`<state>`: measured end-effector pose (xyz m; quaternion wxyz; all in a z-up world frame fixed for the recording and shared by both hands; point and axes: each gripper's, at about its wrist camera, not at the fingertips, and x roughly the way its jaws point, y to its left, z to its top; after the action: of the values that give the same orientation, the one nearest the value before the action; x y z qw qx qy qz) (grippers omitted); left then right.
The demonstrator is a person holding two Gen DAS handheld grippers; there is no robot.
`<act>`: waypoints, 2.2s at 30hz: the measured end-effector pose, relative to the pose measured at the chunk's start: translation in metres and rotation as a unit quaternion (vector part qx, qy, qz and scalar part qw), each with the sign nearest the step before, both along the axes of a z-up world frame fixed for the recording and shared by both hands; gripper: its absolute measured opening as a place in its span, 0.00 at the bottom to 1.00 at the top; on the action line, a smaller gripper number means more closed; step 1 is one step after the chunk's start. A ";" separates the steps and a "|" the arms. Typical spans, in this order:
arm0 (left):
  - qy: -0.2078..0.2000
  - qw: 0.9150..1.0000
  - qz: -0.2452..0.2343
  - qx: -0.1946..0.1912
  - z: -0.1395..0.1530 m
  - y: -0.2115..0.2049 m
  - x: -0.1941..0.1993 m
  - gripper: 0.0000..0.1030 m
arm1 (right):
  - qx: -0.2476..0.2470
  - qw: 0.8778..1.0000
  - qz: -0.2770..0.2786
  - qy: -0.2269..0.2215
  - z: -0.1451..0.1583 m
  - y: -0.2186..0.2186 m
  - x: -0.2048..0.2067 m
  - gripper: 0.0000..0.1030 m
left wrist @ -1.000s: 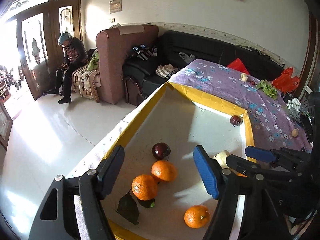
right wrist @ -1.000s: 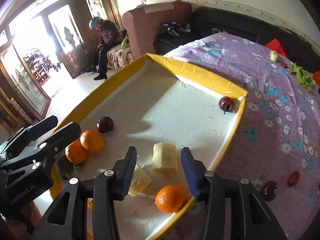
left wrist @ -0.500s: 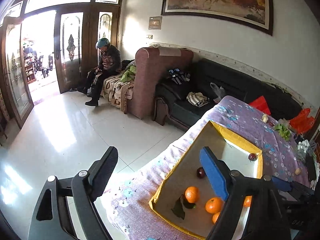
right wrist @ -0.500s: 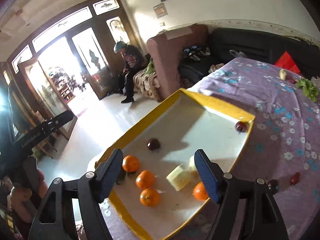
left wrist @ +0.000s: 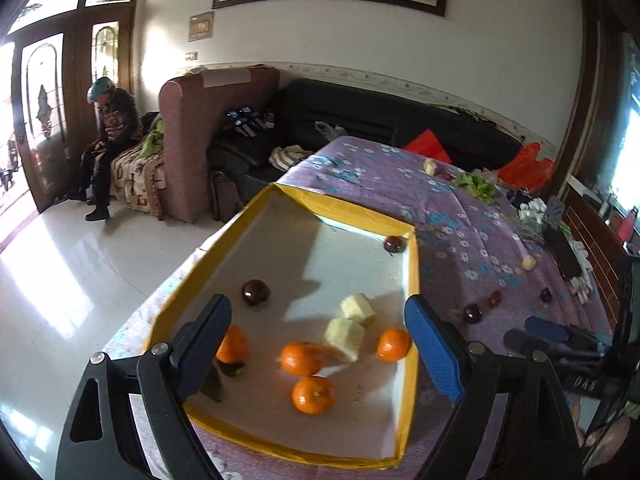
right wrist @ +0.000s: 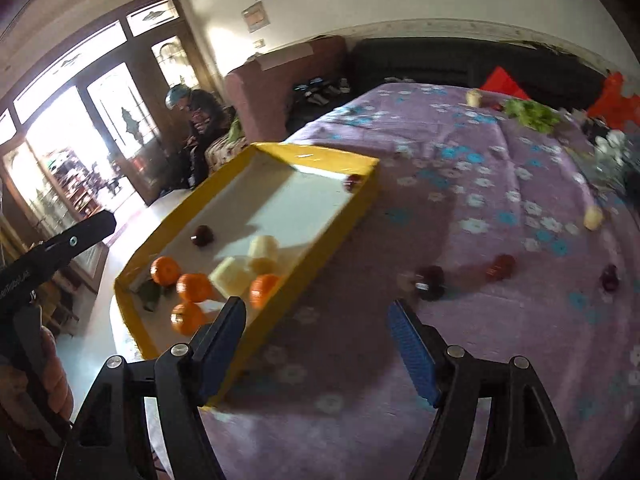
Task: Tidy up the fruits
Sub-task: 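Grasp a dark red plum with the left tool while the right tool grasps another plum, then carry both plums into the tray and open both tools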
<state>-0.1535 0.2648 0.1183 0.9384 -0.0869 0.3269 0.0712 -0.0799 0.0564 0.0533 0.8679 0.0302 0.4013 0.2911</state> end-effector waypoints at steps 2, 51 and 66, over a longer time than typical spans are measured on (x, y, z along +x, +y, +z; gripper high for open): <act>0.010 1.000 -0.027 -0.002 -0.007 -0.015 0.007 0.85 | 0.000 0.999 -0.046 0.004 0.001 -0.043 0.005 0.77; 0.126 0.966 -0.226 0.029 -0.095 -0.165 0.143 0.45 | -0.032 0.976 -0.214 0.031 -0.055 -0.184 0.112 0.32; 0.050 0.981 -0.187 -0.004 -0.045 -0.129 0.086 0.28 | -0.045 0.976 -0.212 0.008 -0.053 -0.175 0.106 0.32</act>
<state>-0.0677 0.1359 0.0728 0.9173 -0.0242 0.3839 -0.1027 0.0260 -0.1188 0.0005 0.9071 0.0777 0.4056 0.0816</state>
